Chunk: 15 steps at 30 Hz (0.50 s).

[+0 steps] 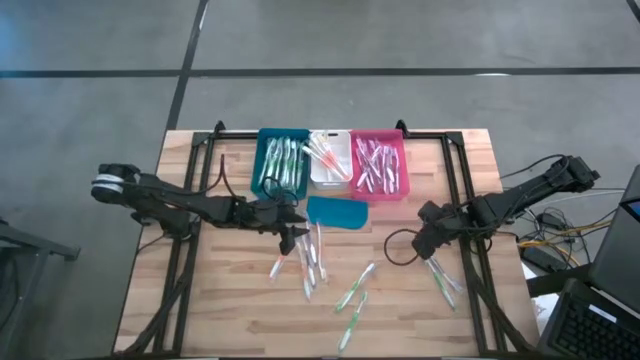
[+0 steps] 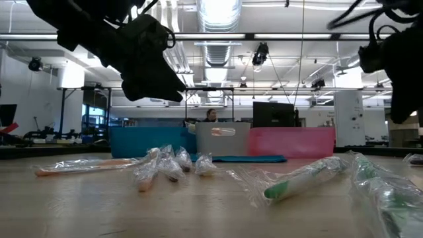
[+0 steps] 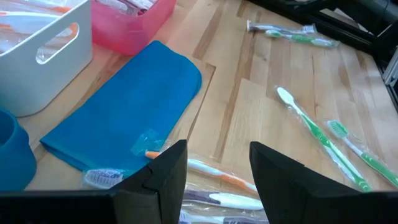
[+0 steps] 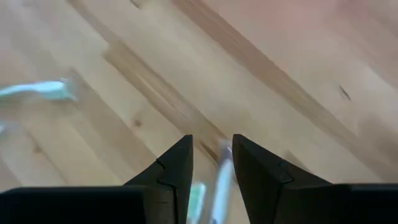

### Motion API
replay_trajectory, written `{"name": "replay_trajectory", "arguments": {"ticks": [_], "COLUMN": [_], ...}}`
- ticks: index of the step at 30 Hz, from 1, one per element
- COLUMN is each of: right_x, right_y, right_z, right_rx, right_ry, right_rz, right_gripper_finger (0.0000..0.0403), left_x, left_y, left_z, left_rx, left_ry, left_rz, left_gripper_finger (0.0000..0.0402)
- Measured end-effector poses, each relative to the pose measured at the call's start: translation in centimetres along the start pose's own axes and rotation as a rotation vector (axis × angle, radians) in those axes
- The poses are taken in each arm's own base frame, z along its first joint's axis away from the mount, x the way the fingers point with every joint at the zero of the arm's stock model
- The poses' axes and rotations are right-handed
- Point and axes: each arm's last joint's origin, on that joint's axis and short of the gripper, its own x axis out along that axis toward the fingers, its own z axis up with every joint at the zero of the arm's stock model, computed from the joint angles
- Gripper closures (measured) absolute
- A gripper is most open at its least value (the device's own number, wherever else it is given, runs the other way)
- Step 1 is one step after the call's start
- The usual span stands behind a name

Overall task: Pick & Place Toothbrushes
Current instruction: Put the right purple toothbrush into the pink bin

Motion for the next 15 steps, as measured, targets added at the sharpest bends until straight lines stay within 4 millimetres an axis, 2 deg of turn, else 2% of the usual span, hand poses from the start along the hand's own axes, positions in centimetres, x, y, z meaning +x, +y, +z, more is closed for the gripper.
{"name": "replay_trajectory", "arguments": {"ticks": [9, 15], "right_x": [1.1, 2.2], "right_y": [-0.6, -0.8], "right_z": [-0.8, -1.2], "right_rx": [0.083, 0.099], "right_ry": [0.103, 0.142], "right_rz": [-0.036, -0.089], "right_gripper_finger": [0.031, 0.0297], "left_x": [0.0, 0.0], "left_y": [0.0, 0.0], "left_z": [0.0, 0.0], "left_rx": [0.0, 0.0], "left_ry": [0.0, -0.001], "left_rz": [0.0, 0.0], "left_gripper_finger": [0.0223, 0.0223]}}
